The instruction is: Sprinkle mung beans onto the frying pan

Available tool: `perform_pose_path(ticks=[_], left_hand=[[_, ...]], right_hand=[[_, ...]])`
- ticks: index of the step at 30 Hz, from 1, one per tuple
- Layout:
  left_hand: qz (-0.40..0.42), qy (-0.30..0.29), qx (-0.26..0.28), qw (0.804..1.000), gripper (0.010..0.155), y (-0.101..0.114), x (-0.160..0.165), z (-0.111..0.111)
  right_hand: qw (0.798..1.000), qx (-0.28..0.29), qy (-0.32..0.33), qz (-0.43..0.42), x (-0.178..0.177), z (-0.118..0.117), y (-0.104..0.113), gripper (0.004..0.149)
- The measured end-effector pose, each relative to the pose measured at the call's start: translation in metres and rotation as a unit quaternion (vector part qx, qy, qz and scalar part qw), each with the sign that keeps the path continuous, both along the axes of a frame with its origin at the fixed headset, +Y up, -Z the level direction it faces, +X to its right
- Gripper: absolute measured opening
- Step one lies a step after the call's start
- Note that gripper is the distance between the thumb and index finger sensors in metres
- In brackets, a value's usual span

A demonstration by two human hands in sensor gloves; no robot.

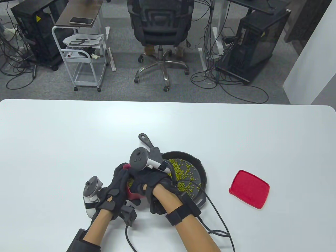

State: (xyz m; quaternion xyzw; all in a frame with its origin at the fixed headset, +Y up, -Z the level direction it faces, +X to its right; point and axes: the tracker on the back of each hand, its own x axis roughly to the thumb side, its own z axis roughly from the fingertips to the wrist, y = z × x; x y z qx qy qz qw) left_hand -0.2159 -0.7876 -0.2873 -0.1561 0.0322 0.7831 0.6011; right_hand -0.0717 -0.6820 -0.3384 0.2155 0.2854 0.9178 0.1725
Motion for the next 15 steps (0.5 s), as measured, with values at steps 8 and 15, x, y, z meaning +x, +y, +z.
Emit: perform_pose_path(ticks=[8,15], left_hand=[[0.014,-0.010,-0.009,1.000,0.077,-0.002,0.000,0.000],[0.018,-0.014,-0.011,1.000,0.077,-0.001,0.000,-0.001]], right_hand=[[0.998,0.023,-0.032,-0.047,0.001,-0.006,-0.004,0.049],[0.995,0.005,-0.054,-0.088,0.013,-0.013,-0.002,0.039]])
